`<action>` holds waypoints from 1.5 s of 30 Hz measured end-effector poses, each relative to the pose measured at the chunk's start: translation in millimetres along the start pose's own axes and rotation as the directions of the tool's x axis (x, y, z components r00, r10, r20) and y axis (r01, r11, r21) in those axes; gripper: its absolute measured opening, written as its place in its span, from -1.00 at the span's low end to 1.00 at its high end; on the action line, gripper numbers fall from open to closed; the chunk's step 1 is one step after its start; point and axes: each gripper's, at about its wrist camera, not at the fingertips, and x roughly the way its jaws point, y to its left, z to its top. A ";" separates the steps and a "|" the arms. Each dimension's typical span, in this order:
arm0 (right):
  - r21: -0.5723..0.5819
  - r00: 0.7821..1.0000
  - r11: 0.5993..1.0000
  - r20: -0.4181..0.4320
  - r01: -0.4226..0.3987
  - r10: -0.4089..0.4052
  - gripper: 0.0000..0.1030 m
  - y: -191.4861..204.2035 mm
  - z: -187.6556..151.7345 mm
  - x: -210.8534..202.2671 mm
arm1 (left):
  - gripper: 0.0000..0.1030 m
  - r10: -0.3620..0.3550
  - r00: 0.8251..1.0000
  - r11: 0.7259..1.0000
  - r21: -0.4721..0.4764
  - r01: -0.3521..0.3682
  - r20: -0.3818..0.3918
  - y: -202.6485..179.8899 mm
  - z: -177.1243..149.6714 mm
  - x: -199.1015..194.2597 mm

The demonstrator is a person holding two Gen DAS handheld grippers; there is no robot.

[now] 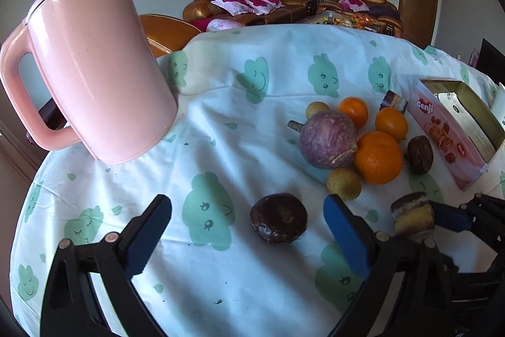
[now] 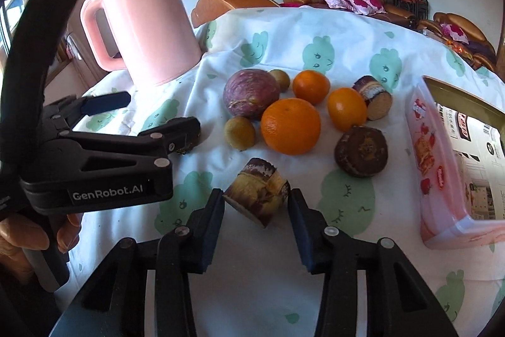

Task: Organize fruits
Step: 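Grasp the cake roll with the right tool while the left tool grasps a dark round fruit, then place the cake roll in the tin with the right tool while the left tool drops the dark fruit in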

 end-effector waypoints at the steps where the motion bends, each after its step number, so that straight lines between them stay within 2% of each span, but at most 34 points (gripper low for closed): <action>1: 0.014 1.000 1.000 0.020 -0.004 0.003 -0.14 -5.2 0.0 -7.0 | 0.70 -0.006 1.000 1.000 -0.011 0.006 -0.019 2.2 0.0 4.2; 3: 0.029 0.998 1.000 0.065 -0.013 0.011 -0.14 -14.7 1.5 -19.5 | 0.60 -0.049 0.998 0.998 -0.044 0.047 -0.044 6.2 -2.5 12.1; 5: 0.035 0.994 0.999 0.113 -0.007 0.003 -0.14 -23.3 1.0 -33.1 | 0.37 -0.098 0.994 0.993 -0.068 0.094 -0.055 7.9 -4.2 16.4; 6: 0.037 0.991 0.999 0.136 0.006 -0.011 -0.14 -27.6 0.8 -39.2 | 0.21 -0.101 0.993 0.993 -0.069 0.097 -0.058 7.1 -5.3 17.6; 8: 0.044 0.983 0.998 0.179 0.036 -0.043 -0.14 -36.5 1.2 -49.9 | 0.06 -0.084 0.995 0.995 -0.053 0.081 -0.054 4.9 -7.5 18.8; 10: 0.065 0.973 0.997 0.221 0.051 -0.064 -0.14 -47.9 2.5 -62.4 | -0.22 -0.080 0.996 0.996 -0.039 0.078 -0.033 3.3 -9.5 15.6; 13: 0.094 0.949 0.991 0.292 0.095 -0.118 -0.14 -64.6 6.0 -83.4 | -0.22 -0.097 0.995 0.992 -0.078 0.096 -0.009 8.2 -6.7 11.8; 15: 0.099 0.923 0.981 0.334 0.169 -0.193 -0.14 -75.3 7.0 -96.2 | -0.22 -0.114 0.993 0.985 -0.123 0.118 0.038 14.0 -4.0 5.5; 17: 0.100 0.890 0.963 0.368 0.250 -0.270 -0.14 -86.9 4.6 -107.5 | -0.22 -0.102 0.989 0.982 -0.149 0.118 0.109 16.8 -1.9 -4.8; 21: 0.073 0.816 0.901 0.398 0.428 -0.420 -0.14 -111.5 -0.3 -116.6 | -0.22 -0.121 0.962 0.975 -0.150 0.161 0.245 8.1 1.6 -28.1; 23: 0.072 0.803 0.883 0.386 0.464 -0.453 -0.14 -128.9 -4.1 -118.0 | -0.22 -0.156 0.945 0.973 -0.121 0.197 0.288 -6.6 3.8 -39.1; 26: 0.075 0.807 0.875 0.356 0.478 -0.471 -0.14 -153.1 -7.7 -116.3 | -0.22 -0.211 0.927 0.971 -0.043 0.236 0.309 -41.2 10.6 -49.1; 30: 0.067 0.816 0.869 0.313 0.491 -0.485 -0.14 -175.8 -8.5 -111.2 | -0.22 -0.307 0.911 0.951 0.056 0.304 0.276 -99.9 21.9 -52.5; 32: 0.091 0.836 0.880 0.281 0.466 -0.472 -0.14 -187.4 -8.5 -108.5 | -0.22 -0.357 0.902 0.934 0.098 0.343 0.243 -131.9 27.2 -50.1; 35: 0.141 0.862 0.898 0.252 0.417 -0.440 -0.14 -204.4 -10.1 -110.8 | -0.22 -0.375 0.905 0.924 0.161 0.347 0.202 -179.5 31.5 -43.0; 37: 0.159 0.875 0.906 0.241 0.391 -0.420 -0.14 -211.5 -11.7 -111.3 | -0.22 -0.392 0.903 0.916 0.167 0.365 0.178 -200.9 36.2 -37.8; 40: 0.179 0.898 0.920 0.217 0.349 -0.383 -0.14 -219.3 -13.1 -108.2 | -0.22 -0.424 0.895 0.903 0.148 0.404 0.143 -220.1 42.7 -31.4; 42: 0.188 0.908 0.925 0.203 0.331 -0.367 -0.14 -222.3 -13.0 -104.5 | -0.22 -0.413 0.902 0.906 0.155 0.393 0.127 -230.7 45.9 -25.4; 45: 0.183 0.912 0.927 0.194 0.329 -0.362 -0.14 -223.1 -12.1 -101.1 | -0.22 -0.411 0.906 0.907 0.149 0.395 0.102 -239.4 45.7 -19.7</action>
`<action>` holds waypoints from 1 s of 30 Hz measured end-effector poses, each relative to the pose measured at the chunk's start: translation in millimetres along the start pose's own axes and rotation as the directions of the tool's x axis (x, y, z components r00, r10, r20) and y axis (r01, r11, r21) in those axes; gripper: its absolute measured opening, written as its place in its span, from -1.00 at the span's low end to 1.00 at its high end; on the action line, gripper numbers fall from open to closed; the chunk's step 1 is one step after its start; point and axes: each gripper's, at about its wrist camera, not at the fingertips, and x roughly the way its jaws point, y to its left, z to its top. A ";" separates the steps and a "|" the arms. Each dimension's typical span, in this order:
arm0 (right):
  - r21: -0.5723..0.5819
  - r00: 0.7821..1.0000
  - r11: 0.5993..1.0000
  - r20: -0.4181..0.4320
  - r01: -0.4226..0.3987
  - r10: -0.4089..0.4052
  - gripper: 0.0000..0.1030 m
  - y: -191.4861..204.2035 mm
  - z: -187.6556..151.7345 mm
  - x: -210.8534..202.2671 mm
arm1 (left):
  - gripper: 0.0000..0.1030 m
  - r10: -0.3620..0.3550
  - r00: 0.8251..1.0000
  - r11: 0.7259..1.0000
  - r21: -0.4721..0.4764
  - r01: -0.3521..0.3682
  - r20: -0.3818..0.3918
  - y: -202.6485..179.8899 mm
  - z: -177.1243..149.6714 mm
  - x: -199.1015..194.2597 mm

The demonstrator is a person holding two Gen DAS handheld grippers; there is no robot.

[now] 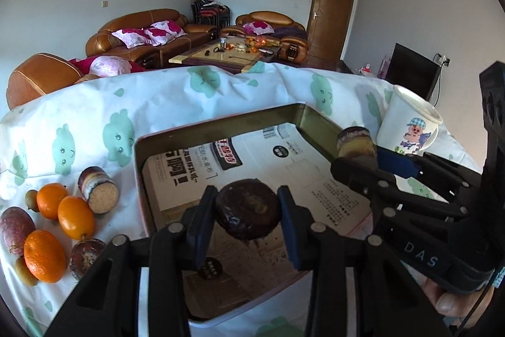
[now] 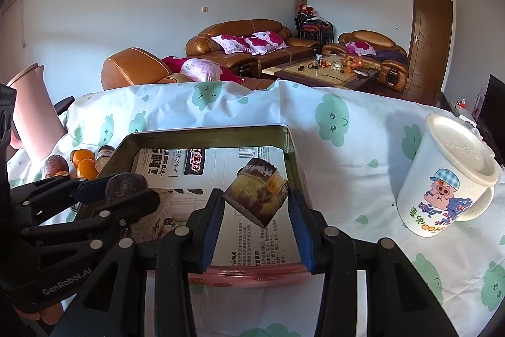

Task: Organize fruits
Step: 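Place the cake roll in the tin with the right tool while the left tool drops the dark fruit in, then move both tools back over the fruits beside the tin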

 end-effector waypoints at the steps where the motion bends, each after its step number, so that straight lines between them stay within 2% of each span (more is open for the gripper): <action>1: -0.001 1.000 1.000 -0.002 -0.002 0.002 -0.14 0.2 -0.5 0.5 | -0.22 0.002 1.000 1.000 -0.002 -0.002 -0.010 -0.8 -0.6 2.6; 3: -0.001 1.000 1.000 -0.008 -0.007 0.007 -0.13 0.6 -1.5 2.2 | -0.22 0.011 0.999 1.000 -0.001 -0.011 -0.030 -1.1 -1.6 6.7; 11: 0.025 0.999 0.999 -0.027 -0.021 0.022 -0.13 -5.3 -3.5 6.3 | -0.20 0.032 0.999 0.999 0.007 -0.032 -0.030 -0.9 -2.6 7.4; 15: 0.043 0.999 0.999 -0.021 -0.033 0.034 -0.04 -6.5 -3.6 5.2 | -0.09 0.061 0.998 0.998 -0.006 -0.061 -0.009 0.5 -2.5 6.2; 17: 0.060 0.999 0.997 -0.013 -0.042 0.043 -0.02 -8.1 -3.4 3.6 | 0.06 0.075 0.997 0.997 -0.015 -0.074 0.013 2.3 -3.3 1.4; 18: 0.069 0.999 0.997 -0.004 -0.042 0.043 -0.01 -9.4 -2.9 2.1 | 0.23 0.084 0.996 0.996 -0.016 -0.083 0.028 2.5 -3.4 -1.9; 19: 0.079 0.999 0.996 0.010 -0.036 0.036 0.00 -10.9 -2.2 -0.3 | 0.50 0.102 0.994 0.995 -0.021 -0.101 0.044 2.7 -3.8 -5.9; 20: 0.090 0.999 0.995 0.029 -0.030 0.027 0.01 -12.5 -1.5 -3.3 | 0.60 0.113 0.991 0.993 -0.025 -0.112 0.067 3.4 -4.2 -10.8; 22: 0.120 0.997 0.992 0.074 -0.030 0.021 0.23 -18.1 0.3 -11.0 | 0.90 0.125 0.985 0.992 -0.034 -0.122 0.115 4.3 -2.8 -21.3; 23: 0.140 0.995 0.990 0.103 -0.030 0.016 0.32 -21.2 0.6 -15.7 | 0.98 0.132 0.982 0.991 -0.041 -0.127 0.136 5.8 -1.9 -26.8; 24: 0.159 0.991 0.987 0.134 -0.033 0.011 0.53 -24.3 0.9 -20.5 | 1.00 0.133 0.979 0.991 -0.046 -0.128 0.157 7.3 -0.8 -31.4; 25: 0.177 0.986 0.983 0.167 -0.039 0.009 0.65 -27.2 0.9 -25.5 | 1.00 0.135 0.976 0.991 -0.048 -0.128 0.169 8.5 -0.1 -35.4; 27: 0.200 0.977 0.979 0.212 -0.038 -0.005 0.66 -30.2 0.8 -33.1 | 1.00 0.149 0.973 0.989 -0.052 -0.142 0.178 11.7 1.3 -40.3; 30: 0.208 0.974 0.978 0.223 -0.008 -0.039 0.66 -29.2 -0.5 -35.1 | 1.00 0.182 0.965 0.983 -0.064 -0.173 0.191 17.5 0.1 -45.0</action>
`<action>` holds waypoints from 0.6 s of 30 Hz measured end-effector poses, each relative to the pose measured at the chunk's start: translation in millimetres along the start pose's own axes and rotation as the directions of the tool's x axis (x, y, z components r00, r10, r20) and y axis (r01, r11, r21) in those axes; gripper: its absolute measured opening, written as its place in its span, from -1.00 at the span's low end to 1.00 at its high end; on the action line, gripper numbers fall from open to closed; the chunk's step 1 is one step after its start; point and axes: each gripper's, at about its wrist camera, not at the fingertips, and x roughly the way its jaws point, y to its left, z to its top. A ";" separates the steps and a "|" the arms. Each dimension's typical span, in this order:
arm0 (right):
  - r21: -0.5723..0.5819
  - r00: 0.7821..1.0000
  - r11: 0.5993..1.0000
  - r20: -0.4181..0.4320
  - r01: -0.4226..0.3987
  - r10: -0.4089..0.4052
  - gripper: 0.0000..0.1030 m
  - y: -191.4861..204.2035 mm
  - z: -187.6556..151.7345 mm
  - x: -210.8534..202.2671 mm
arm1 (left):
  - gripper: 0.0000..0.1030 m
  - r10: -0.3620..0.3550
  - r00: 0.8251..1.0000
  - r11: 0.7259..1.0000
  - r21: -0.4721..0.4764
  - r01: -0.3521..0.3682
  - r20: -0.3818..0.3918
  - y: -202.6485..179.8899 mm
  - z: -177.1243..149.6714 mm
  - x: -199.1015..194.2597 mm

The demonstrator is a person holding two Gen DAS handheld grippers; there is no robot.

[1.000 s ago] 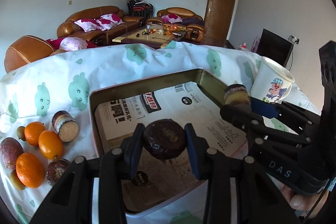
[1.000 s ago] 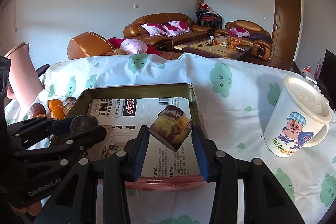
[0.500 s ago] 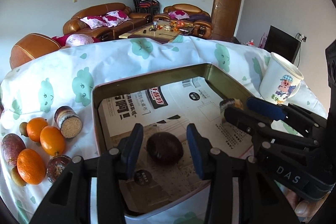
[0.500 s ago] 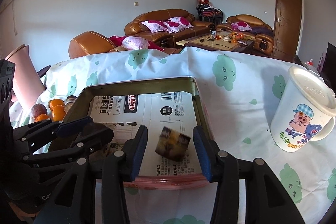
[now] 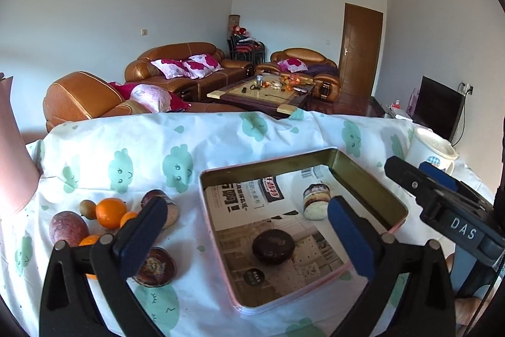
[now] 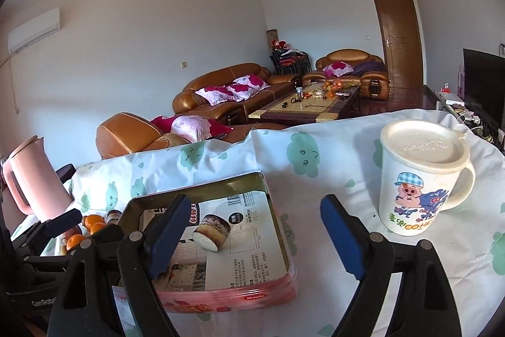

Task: Organize fruits
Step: 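Move both tools back over the fruits beside the tin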

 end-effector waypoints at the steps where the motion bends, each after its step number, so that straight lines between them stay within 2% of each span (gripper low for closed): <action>1: -0.002 1.000 1.000 0.001 0.011 -0.011 0.66 0.6 -0.9 0.4 | 1.00 0.016 1.000 1.000 0.002 -0.016 0.003 2.8 -0.6 -0.8; 9: -0.036 0.992 0.994 0.066 0.107 -0.104 0.66 6.5 -5.2 -8.8 | 1.00 0.131 0.991 0.990 0.041 -0.132 0.018 24.8 -12.8 -7.1; 13: -0.038 0.983 0.986 0.097 0.159 -0.155 0.66 12.0 -8.0 -16.9 | 1.00 0.160 0.987 0.986 0.042 -0.161 0.021 36.5 -17.1 -10.8; 18: -0.053 0.981 0.984 0.103 0.170 -0.164 0.66 27.3 -15.1 -26.4 | 1.00 0.186 0.982 0.981 0.046 -0.187 0.019 50.5 -21.7 -13.2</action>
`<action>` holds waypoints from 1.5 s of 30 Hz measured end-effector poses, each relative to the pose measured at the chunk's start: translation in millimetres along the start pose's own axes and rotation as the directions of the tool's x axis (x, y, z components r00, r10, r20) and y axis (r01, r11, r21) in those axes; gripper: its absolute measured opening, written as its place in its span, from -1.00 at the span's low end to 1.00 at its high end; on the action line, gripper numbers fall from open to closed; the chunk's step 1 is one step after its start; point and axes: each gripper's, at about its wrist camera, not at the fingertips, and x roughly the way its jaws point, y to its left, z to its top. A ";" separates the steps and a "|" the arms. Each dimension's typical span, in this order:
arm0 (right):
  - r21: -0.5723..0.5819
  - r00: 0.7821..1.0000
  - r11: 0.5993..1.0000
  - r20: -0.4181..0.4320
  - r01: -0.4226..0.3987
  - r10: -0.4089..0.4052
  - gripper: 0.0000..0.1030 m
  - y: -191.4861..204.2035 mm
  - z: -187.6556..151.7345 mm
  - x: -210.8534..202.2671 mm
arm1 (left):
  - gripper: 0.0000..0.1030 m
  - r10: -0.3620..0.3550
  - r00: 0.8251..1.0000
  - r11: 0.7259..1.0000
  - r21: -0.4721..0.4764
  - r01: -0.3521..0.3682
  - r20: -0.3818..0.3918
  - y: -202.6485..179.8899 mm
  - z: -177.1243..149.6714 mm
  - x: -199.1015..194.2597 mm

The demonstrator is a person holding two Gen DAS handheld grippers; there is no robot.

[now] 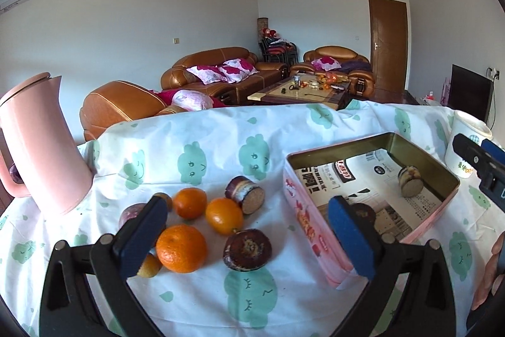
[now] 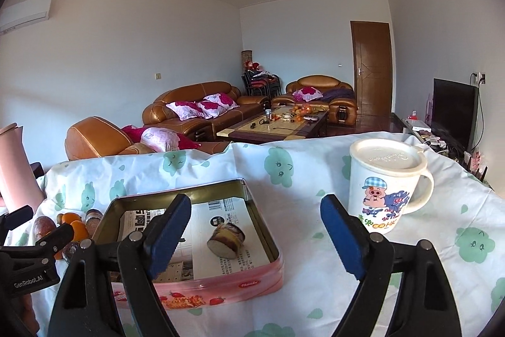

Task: Organize fruits
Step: 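Move both tools back over the fruits beside the tin, then grasp a dark round fruit with the right tool while the left tool grasps the purple fruit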

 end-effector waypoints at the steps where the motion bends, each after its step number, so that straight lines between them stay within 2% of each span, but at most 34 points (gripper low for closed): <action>1: 0.005 1.000 1.000 -0.005 -0.005 0.005 0.66 2.5 -1.4 -2.6 | 1.00 0.003 1.000 1.000 -0.003 -0.003 -0.003 2.9 -0.9 0.2; 9: -0.005 0.998 0.998 -0.029 -0.059 0.059 0.66 38.4 -11.7 -17.5 | 1.00 0.001 0.999 0.999 -0.043 -0.002 -0.034 27.9 -7.0 3.2; 15: -0.028 0.992 0.993 -0.050 -0.118 0.117 0.66 69.3 -19.4 -25.9 | 1.00 0.023 0.998 0.996 -0.080 -0.028 -0.061 56.5 -9.0 6.4; 19: -0.078 0.986 0.984 -0.070 -0.159 0.153 0.66 94.2 -24.6 -30.8 | 1.00 0.047 0.996 0.990 -0.128 -0.057 -0.079 85.6 -9.2 8.3; 23: -0.147 0.975 0.967 -0.099 -0.210 0.197 0.65 123.1 -30.2 -34.0 | 1.00 0.110 0.989 0.981 -0.151 -0.124 -0.099 115.0 -9.9 11.9; 24: -0.160 0.971 0.961 -0.108 -0.227 0.211 0.63 130.1 -31.5 -34.8 | 1.00 0.124 0.987 0.977 -0.159 -0.140 -0.106 122.7 -10.0 13.1; 26: -0.176 0.957 0.945 -0.141 -0.275 0.252 0.45 144.8 -34.3 -33.7 | 1.00 0.146 0.981 0.969 -0.181 -0.167 -0.125 138.5 -10.2 15.6; 28: -0.204 0.941 0.927 -0.198 -0.315 0.276 0.13 163.3 -38.0 -26.8 | 1.00 0.158 0.977 0.960 -0.208 -0.186 -0.144 153.6 -10.0 18.0; 31: -0.247 0.917 0.903 -0.285 -0.351 0.279 0.00 190.5 -43.9 -10.8 | 1.00 0.161 0.974 0.948 -0.248 -0.198 -0.160 173.8 -10.8 19.3; 35: -0.316 0.910 0.877 -0.325 -0.362 0.258 0.00 216.4 -44.1 7.7 | 1.00 0.166 0.971 0.939 -0.273 -0.209 -0.172 189.3 -13.2 20.0; 40: -0.374 0.876 0.840 -0.430 -0.394 0.220 -0.02 232.9 -50.5 36.4 | 1.00 0.151 0.969 0.941 -0.272 -0.201 -0.194 193.5 -12.9 24.2; 45: -0.425 0.870 0.828 -0.473 -0.365 0.141 -0.02 241.0 -56.9 60.1 | 1.00 0.132 0.972 0.949 -0.258 -0.180 -0.192 190.1 -12.3 24.7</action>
